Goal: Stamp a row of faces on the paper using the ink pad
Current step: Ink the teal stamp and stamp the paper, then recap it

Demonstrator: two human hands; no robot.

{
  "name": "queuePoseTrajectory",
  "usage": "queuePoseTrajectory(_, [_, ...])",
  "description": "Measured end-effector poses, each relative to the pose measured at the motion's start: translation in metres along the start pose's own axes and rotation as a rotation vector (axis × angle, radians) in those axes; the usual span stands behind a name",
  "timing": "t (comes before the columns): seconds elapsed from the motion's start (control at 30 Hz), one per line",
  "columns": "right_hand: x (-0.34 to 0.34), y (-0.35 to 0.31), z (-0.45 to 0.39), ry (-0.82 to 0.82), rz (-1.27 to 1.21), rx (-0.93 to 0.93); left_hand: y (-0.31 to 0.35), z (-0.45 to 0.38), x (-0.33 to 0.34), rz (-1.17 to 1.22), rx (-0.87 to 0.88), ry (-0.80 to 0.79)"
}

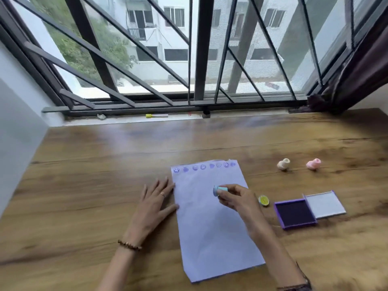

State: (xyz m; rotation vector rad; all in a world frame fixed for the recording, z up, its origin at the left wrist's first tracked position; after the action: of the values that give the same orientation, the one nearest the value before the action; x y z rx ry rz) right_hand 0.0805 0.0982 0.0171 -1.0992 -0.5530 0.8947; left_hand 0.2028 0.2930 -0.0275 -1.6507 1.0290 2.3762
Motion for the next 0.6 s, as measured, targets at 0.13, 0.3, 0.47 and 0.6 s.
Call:
queuePoseTrajectory(0.13, [0.043, -0.008, -0.013, 0.041, 0.193, -0.098, 0.004, 0.01, 0.004, 0.02, 0.0, 0.062])
queuePoseTrajectory(0.3, [0.102, -0.03, -0.029, 0.009, 0.716, -0.349, 0.003, 0.011, 0.003, 0.018, 0.015, 0.058])
queuePoseTrajectory(0.47, [0.134, -0.035, -0.038, -0.088, 1.011, -0.483, 0.004, 0.011, 0.002, 0.039, 0.03, 0.088])
queuePoseTrajectory(0.6, [0.144, -0.033, -0.045, -0.133, 1.155, -0.483, 0.002, 0.011, 0.002, 0.034, 0.031, 0.096])
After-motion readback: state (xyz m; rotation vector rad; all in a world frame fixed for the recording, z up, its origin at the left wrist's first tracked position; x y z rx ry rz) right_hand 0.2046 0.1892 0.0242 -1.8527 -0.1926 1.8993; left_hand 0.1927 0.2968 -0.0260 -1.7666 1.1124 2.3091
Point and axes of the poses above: each hand's wrist, its own z-axis away from the middle knuckle, its own x-axis out of the palm, y = z × x, the point moved 10 cm from there along -z, towards the middle knuckle, and after that the axes turned 6 degrees about -x, right-handed, at the moved point
